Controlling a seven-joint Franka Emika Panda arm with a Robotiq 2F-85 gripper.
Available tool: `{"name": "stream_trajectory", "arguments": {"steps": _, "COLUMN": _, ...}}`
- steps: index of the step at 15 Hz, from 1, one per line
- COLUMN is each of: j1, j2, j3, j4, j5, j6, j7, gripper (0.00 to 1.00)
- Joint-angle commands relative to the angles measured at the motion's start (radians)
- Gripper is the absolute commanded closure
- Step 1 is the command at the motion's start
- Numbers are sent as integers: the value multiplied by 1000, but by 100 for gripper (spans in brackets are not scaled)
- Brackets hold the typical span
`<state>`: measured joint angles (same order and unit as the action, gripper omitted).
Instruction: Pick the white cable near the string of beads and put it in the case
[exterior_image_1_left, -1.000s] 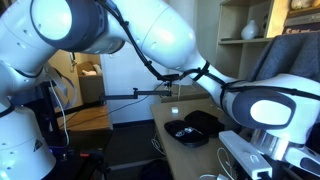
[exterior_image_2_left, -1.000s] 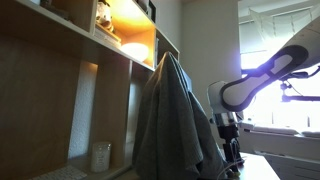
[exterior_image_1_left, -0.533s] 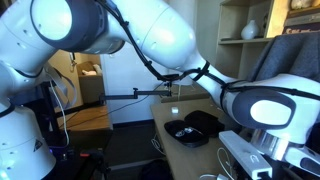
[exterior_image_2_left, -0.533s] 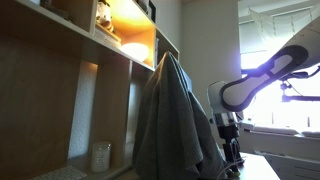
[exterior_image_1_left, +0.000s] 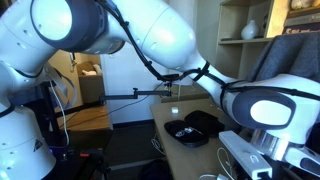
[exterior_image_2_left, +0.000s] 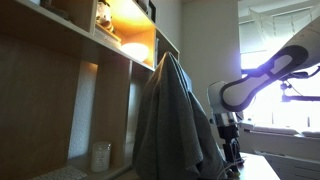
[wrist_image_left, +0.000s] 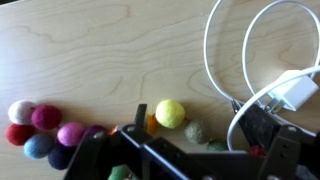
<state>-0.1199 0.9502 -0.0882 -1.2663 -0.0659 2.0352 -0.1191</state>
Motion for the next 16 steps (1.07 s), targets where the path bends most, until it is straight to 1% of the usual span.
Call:
{"name": "stream_trajectory", "arguments": {"steps": 1, "j1": -3, "j2": 2, "j3": 5, "j4": 5, "j5": -8, "j6": -4, "j7": 5, "gripper": 0}}
{"name": "stream_trajectory", "arguments": {"steps": 16, "j1": -12, "j2": 85, "j3": 7, "j4": 50, "j5": 1, "j6": -41, "j7": 6, "gripper": 0}}
